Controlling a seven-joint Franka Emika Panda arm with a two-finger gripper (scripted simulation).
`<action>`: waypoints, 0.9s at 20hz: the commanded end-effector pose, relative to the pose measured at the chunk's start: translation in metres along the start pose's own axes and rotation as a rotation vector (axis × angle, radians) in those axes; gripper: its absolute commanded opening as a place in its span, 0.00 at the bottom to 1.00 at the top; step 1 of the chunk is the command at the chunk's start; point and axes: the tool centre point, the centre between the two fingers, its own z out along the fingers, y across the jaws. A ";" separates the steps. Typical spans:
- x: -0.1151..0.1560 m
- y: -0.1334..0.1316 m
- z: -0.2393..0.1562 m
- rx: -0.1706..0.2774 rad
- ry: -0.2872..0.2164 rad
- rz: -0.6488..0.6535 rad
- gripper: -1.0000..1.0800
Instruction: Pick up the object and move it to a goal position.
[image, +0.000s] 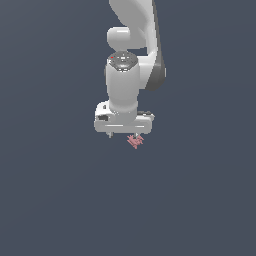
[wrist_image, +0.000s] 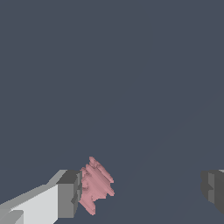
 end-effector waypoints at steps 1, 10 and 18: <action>0.000 0.000 0.000 0.000 0.000 0.000 0.96; -0.004 0.023 0.002 -0.026 -0.018 -0.019 0.96; -0.005 0.022 0.003 -0.025 -0.018 -0.025 0.96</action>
